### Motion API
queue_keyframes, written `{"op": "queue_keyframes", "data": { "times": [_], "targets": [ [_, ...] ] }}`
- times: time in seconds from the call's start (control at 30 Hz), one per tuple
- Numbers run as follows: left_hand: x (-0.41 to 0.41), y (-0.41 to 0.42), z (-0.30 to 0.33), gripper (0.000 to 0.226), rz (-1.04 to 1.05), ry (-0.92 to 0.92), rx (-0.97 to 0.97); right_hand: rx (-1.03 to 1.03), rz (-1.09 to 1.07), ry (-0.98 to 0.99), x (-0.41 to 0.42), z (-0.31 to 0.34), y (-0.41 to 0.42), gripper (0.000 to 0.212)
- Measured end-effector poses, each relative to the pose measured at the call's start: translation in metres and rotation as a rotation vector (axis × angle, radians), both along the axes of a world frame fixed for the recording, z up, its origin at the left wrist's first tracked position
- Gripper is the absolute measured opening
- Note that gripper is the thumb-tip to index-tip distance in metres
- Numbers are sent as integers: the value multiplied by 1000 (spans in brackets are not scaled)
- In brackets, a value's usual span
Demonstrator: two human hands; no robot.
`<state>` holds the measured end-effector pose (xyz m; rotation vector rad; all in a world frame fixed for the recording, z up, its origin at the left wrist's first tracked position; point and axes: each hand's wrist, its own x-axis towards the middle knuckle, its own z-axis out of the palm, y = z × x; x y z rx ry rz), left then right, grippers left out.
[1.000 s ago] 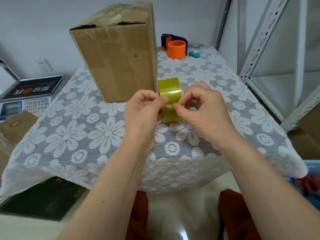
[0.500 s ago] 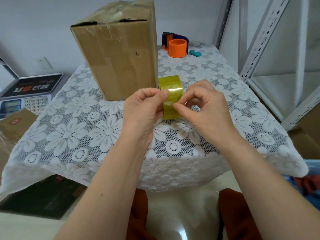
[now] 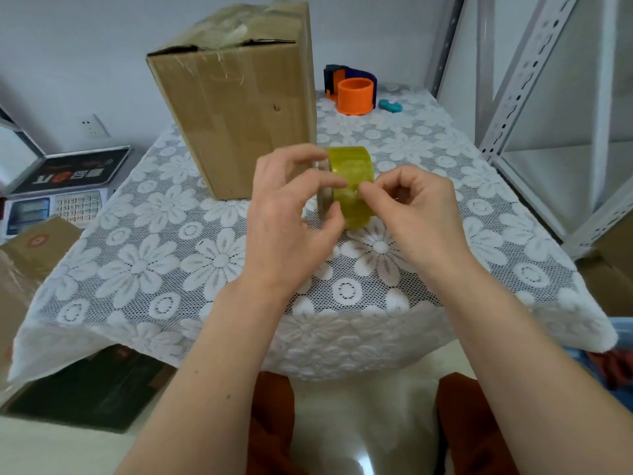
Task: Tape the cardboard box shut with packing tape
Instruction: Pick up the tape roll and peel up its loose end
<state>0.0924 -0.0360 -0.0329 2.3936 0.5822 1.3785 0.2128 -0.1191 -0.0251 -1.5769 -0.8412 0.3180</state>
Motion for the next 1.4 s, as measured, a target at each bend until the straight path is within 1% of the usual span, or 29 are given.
{"op": "queue_keyframes", "data": {
  "times": [0.17, 0.33, 0.43, 0.57, 0.63, 0.73, 0.77, 0.8, 0.87, 0.9, 0.93, 1.03, 1.13, 1.17, 1.23, 1.27, 1.3, 1.33, 1.37, 1.4],
  "targets": [
    [5, 3, -5, 11, -18, -50, 56, 19, 43, 16, -1, 3, -3, 13],
    [10, 5, -7, 14, -18, -76, 111, 23, 71, 42, -1, 6, -5, 12],
    [9, 8, -7, 13, -16, -76, 138, 13, 97, 31, -1, 7, -6, 14],
    [10, 12, -7, 10, 1, -57, 249, 14, 104, 25, -1, 7, -7, 14],
    [11, 11, -7, 8, 2, -55, 298, 20, 105, -15, -1, 6, -7, 13],
    [13, 10, -7, 9, 16, -56, 327, 60, 77, -157, -3, 4, -7, 9],
    [13, 9, -7, 10, 26, -60, 331, 90, 75, -193, -4, 3, -7, 12],
    [13, 9, -6, 10, 39, -66, 334, 129, 75, -198, -4, 3, -7, 21],
    [11, 10, -6, 9, 68, -74, 336, 192, 72, -137, -2, 4, -8, 43],
    [11, 10, -6, 9, 78, -76, 333, 208, 61, -151, 1, 5, -9, 48],
    [10, 10, -6, 9, 82, -73, 332, 213, 58, -217, 3, 6, -10, 48],
    [12, 8, -7, 11, 74, -42, 347, 162, 92, -499, 4, 2, -9, 35],
    [12, 7, -7, 12, 73, -31, 360, 123, 74, -602, 6, -4, -6, 24],
    [13, 7, -7, 13, 75, -28, 362, 132, 57, -618, 8, -4, -6, 25],
    [13, 6, -6, 13, 74, -16, 364, 137, 32, -687, 11, -2, -7, 40],
    [13, 6, -6, 13, 67, -8, 365, 134, 21, -752, 12, -1, -8, 48],
    [13, 5, -5, 12, 58, -1, 367, 140, 12, -829, 12, 0, -8, 48],
    [14, 5, -5, 11, 48, 5, 369, 151, 6, -895, 12, 0, -7, 38],
    [14, 5, -5, 10, 39, 8, 372, 158, 2, -938, 13, -1, -6, 25],
    [14, 5, -5, 9, 32, 8, 376, 160, 1, -950, 14, -1, -6, 14]
  ]
}}
